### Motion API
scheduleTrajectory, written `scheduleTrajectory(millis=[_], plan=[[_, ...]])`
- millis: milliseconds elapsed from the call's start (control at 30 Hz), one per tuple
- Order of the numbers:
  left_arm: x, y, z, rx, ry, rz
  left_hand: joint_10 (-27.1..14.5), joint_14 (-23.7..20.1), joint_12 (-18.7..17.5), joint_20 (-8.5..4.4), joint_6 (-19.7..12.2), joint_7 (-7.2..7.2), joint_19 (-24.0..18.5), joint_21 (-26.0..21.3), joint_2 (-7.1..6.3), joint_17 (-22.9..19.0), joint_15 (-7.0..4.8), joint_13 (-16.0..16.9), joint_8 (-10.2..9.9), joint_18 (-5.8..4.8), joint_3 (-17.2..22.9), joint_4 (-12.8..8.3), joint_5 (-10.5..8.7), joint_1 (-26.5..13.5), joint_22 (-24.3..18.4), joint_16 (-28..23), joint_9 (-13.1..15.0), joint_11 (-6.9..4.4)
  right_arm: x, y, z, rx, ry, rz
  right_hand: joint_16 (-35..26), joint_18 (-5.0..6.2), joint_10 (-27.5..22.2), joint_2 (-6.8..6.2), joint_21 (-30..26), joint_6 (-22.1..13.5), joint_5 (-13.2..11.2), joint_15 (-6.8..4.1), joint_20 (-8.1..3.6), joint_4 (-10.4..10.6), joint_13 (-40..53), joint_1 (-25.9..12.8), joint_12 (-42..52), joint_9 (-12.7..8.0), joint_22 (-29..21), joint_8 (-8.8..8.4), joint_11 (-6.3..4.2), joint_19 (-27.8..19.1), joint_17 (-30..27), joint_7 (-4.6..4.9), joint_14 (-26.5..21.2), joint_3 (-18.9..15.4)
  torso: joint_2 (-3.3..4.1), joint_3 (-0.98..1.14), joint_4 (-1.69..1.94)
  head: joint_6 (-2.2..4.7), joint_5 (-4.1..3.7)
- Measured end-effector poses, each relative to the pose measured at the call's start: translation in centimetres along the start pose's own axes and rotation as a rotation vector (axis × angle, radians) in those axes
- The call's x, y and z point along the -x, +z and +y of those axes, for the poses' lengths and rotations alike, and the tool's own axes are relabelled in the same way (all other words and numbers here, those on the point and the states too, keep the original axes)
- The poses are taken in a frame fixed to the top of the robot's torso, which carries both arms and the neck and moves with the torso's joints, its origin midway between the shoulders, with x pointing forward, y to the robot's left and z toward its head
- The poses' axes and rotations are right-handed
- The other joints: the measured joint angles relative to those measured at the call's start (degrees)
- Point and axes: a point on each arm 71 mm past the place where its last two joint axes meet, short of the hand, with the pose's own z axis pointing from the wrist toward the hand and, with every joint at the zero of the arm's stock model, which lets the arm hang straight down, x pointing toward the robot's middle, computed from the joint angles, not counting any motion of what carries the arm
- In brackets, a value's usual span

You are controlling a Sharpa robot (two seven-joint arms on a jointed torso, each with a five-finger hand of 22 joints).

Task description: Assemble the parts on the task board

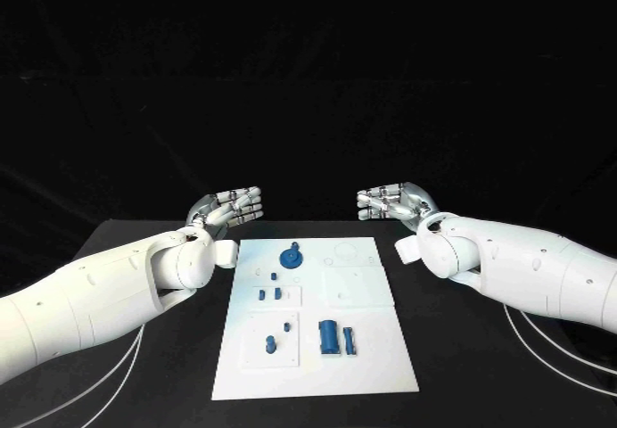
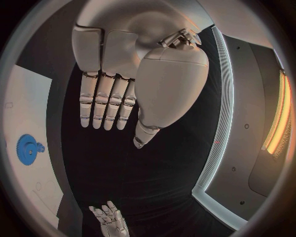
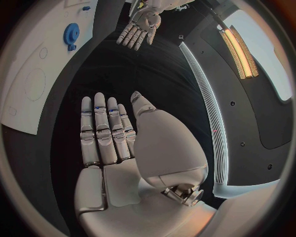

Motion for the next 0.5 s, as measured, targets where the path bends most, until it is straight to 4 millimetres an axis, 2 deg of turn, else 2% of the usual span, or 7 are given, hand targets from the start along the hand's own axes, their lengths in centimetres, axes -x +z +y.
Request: scheduleTrajectory(millis=[133,167,233,300,367,433,500], plan=[[0.1,-0.1,0.1,0.003,0.001,-0.003,-6.92,-6.34,-1.61,-2.25,-6.85,-1.25,-5.21,-1.81,1.88,-1.48,-1.56,-1.46,-1.65,-0.86,-1.81,-1.25,-1.57,-11.11,-1.42,-1.56,-1.52,-1.34,-0.1,-0.1,0.0,-0.002,0.003,0.0,-1.66,0.0,-8.91,0.48,-1.61,-7.86,-1.05,-0.78,-1.82,-1.27,-1.52,-11.26,-1.87,-1.14,-3.92,-1.65,-1.0,-6.9,-1.37,-1.37,-9.18,-1.58,0.0,0.02,0.0,0.12,0.02],[0.0,-0.2,0.1,0.005,0.001,-0.002,-8.63,-7.9,-1.94,-2.81,-8.49,-1.62,-6.54,-2.15,2.16,-1.78,-1.93,-1.77,-1.95,-0.85,-2.13,-1.57,-1.95,-13.81,-1.72,-1.87,-1.8,-1.76,-0.2,-0.2,0.0,-0.001,0.006,0.0,-1.96,-0.5,-11.07,0.58,-1.85,-9.75,-1.36,-1.04,-2.29,-1.47,-1.82,-13.9,-2.2,-1.38,-4.87,-1.97,-1.29,-8.58,-1.97,-1.74,-11.38,-2.2,-0.01,0.04,0.0,0.26,0.08],[-0.2,-0.4,0.2,0.009,-0.001,-0.001,-12.03,-11.04,-2.39,-3.96,-11.91,-2.4,-9.17,-2.71,2.63,-2.27,-2.67,-2.26,-2.46,-1.72,-2.71,-2.15,-2.72,-19.25,-2.2,-2.26,-2.35,-2.53,-0.5,-0.4,0.0,-0.001,0.015,0.002,-2.4,-1.35,-15.3,0.75,-2.39,-13.44,-1.93,-2.22,-3.18,-2.06,-2.3,-19.08,-2.74,-1.94,-6.7,-2.45,-1.87,-11.89,-3.08,-2.45,-15.67,-3.23,-0.04,0.08,-0.03,0.65,0.2],[-0.6,-0.8,0.4,0.013,-0.003,0.003,-14.99,-13.75,-2.52,-4.95,-14.82,-3.04,-11.42,-3.02,2.97,-2.61,-3.32,-2.6,-2.66,-1.72,-3.15,-2.59,-3.39,-23.94,-2.55,-2.45,-2.66,-3.21,-1.2,-0.7,0.0,0.0,0.03,0.005,-2.65,-1.35,-19.16,0.88,-2.55,-16.85,-2.48,-3.39,-4.0,-3.14,-2.64,-23.83,-3.07,-2.4,-8.38,-2.62,-2.36,-14.93,-3.91,-3.12,-19.62,-4.12,-0.14,0.2,-0.06,1.37,0.44],[-1.0,-1.3,0.6,0.016,-0.002,0.005,-17.87,-16.41,-2.89,-5.85,-17.69,-3.68,-13.68,-3.3,3.22,-2.86,-3.94,-2.83,-2.98,-1.74,-3.62,-3.09,-4.06,-28.56,-2.79,-2.84,-2.94,-3.84,-1.9,-1.1,0.0,0.002,0.047,0.006,-2.84,-2.23,-22.72,0.98,-2.83,-19.99,-3.01,-4.26,-4.77,-4.3,-2.87,-28.23,-3.32,-3.52,-9.94,-2.96,-2.91,-17.74,-4.5,-3.74,-23.29,-4.55,-0.25,0.35,-0.13,2.32,0.76],[-1.6,-2.0,0.8,0.018,0.002,0.004,-20.45,-18.78,-3.01,-6.74,-20.23,-4.26,-15.66,-3.46,3.39,-3.04,-4.5,-3.04,-3.11,-2.65,-3.77,-4.39,-4.68,-32.68,-2.97,-2.88,-3.14,-4.44,-2.8,-1.7,0.1,0.007,0.069,0.003,-3.01,-2.24,-26.07,1.05,-2.84,-22.98,-3.6,-4.93,-5.49,-5.1,-3.08,-32.4,-3.52,-4.72,-11.4,-2.96,-4.12,-20.37,-4.96,-4.37,-26.73,-4.96,-0.39,0.52,-0.18,3.28,1.08],[-2.2,-2.7,1.0,0.016,0.009,0.0,-22.82,-20.96,-3.01,-7.53,-22.57,-4.81,-17.49,-3.45,3.51,-3.16,-5.03,-3.16,-3.11,-4.06,-3.88,-5.51,-5.2,-36.47,-3.11,-2.88,-3.25,-4.97,-3.6,-2.3,0.3,0.012,0.09,-0.006,-3.19,-3.13,-29.09,1.11,-3.1,-25.64,-4.83,-5.41,-6.12,-5.7,-3.2,-36.11,-3.52,-5.63,-12.72,-3.28,-5.28,-22.75,-5.26,-4.88,-29.81,-5.21,-0.54,0.72,-0.24,4.31,1.44]])
